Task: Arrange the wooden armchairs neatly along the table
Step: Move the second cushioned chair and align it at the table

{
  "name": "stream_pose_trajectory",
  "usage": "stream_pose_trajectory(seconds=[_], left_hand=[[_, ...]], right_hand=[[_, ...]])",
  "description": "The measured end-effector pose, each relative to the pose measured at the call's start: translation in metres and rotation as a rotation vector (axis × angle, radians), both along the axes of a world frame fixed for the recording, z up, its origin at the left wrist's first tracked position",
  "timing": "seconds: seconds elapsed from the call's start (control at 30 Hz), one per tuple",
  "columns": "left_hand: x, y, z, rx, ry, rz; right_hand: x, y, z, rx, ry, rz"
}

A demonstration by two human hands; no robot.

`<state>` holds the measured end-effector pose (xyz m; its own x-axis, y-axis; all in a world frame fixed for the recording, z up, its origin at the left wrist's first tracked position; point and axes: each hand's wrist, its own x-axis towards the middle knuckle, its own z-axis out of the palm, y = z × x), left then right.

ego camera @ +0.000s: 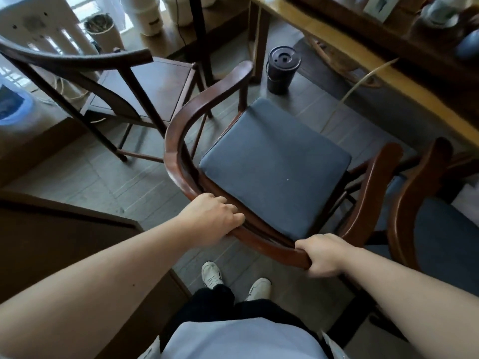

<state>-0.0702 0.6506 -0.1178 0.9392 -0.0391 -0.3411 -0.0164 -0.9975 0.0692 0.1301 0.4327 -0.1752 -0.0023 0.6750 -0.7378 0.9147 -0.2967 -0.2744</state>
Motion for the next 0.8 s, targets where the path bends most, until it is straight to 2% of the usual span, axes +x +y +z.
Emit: stream_pose_trajectory(seconds=[0.1,0.27,0.4,0.5,0.63,0.8], left_hand=[[-0.007,0.022,0.001,-0.014,-0.005,-0.013],[-0.009,0.058,0.004,-0.051,0.027,-0.101],[0.002,0.068,0.002,-0.075,0.021,-0.244],[0.002,0.075,0.001,-0.105,-0.009,-0.253],[0.004,0.075,-0.003,-0.086,-0.005,-0.352],[0.009,0.085,-0.006,-0.06,-0.039,-0.491]], right_hand=[[-0.001,-0.008,0.005,0.067,0.011,-0.063],[-0.039,-0.017,0.016,0.346,0.002,-0.298],[-0.08,0.006,0.019,0.554,0.025,-0.458],[-0.102,0.023,0.02,0.635,-0.014,-0.59],[-0.11,0.023,0.021,0.72,-0.111,-0.641],[-0.113,0.025,0.024,0.82,-0.144,-0.658]])
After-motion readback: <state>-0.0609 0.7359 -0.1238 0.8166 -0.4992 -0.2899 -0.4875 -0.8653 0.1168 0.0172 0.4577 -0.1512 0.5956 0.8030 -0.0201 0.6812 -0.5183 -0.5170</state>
